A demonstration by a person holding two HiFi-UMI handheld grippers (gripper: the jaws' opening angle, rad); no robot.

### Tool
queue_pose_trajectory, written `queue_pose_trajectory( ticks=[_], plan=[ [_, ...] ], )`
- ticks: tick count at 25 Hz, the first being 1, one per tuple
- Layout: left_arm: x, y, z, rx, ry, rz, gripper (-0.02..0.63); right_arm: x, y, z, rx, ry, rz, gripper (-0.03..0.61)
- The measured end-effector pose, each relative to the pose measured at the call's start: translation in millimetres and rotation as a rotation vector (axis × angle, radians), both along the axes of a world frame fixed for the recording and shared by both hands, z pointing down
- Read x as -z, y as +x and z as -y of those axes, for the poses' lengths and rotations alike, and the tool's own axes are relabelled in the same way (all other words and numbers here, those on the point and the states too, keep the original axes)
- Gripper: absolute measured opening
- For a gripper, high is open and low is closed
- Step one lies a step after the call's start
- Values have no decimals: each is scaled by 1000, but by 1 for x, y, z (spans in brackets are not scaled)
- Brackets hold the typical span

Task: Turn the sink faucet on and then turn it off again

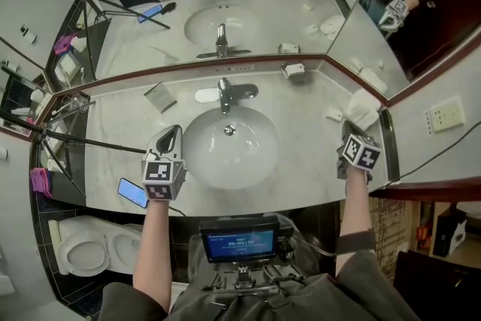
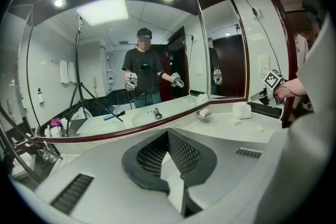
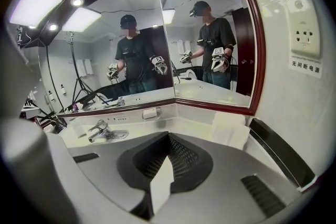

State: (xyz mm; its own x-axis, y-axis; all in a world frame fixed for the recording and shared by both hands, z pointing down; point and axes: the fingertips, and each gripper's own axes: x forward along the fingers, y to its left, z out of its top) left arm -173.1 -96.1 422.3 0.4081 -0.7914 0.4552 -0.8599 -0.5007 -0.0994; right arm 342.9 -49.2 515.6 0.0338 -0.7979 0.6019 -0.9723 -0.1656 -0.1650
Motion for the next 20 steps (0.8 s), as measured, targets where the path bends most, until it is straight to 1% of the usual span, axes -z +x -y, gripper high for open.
queue_pose_trajectory(
  ticks=[20],
  plan=[
    [1,1,-9,4,1,0,0,-7,3,-14,10,-14,0,14]
  ],
)
